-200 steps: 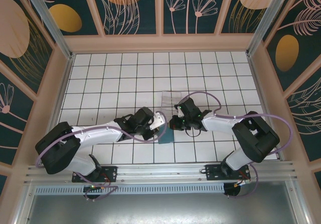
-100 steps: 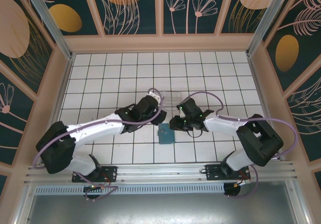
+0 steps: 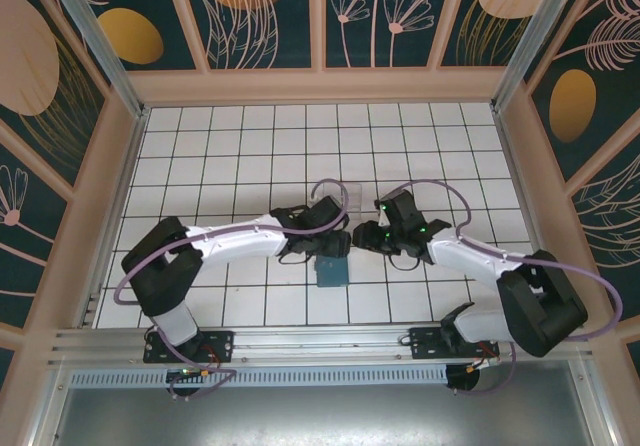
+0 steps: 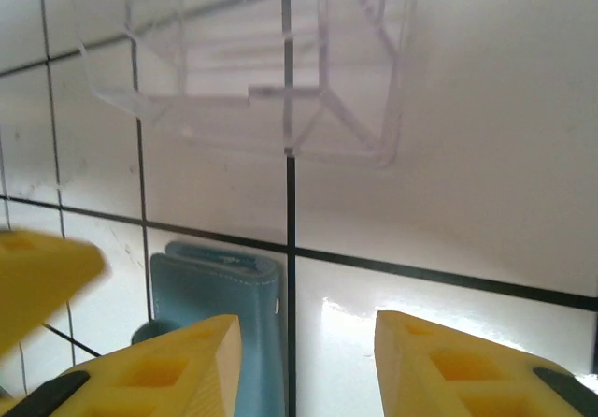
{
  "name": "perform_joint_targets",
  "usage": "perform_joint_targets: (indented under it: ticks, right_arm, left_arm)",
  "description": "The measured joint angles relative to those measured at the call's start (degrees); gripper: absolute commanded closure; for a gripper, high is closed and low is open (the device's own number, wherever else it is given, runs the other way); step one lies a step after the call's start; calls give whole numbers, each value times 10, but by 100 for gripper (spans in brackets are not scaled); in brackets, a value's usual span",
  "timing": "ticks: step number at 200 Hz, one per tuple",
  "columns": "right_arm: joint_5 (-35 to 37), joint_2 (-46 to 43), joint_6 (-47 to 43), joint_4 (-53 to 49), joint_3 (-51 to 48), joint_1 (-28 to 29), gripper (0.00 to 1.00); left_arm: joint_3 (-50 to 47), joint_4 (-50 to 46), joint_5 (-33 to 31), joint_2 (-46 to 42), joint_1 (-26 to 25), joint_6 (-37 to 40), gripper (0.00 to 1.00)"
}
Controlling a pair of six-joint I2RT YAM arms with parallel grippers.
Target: Take the credit cards out of the card holder
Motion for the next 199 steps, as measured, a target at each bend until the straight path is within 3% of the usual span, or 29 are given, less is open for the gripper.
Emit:
perform_joint_targets:
  ticks: [46,145,199]
  right_arm:
    - [-1,-18,0,-6,-11,-10,57]
    - [-1,-25,0,-36,-12,-4,58]
    - [1,-1,16,-56,42,65,57]
  left_arm:
    - [0,-59,7,15,-6,-20,46]
    - [-53,-57,-21,-68,-6,-58,94]
    - [-121,14,-20,-144,-2,-69,100]
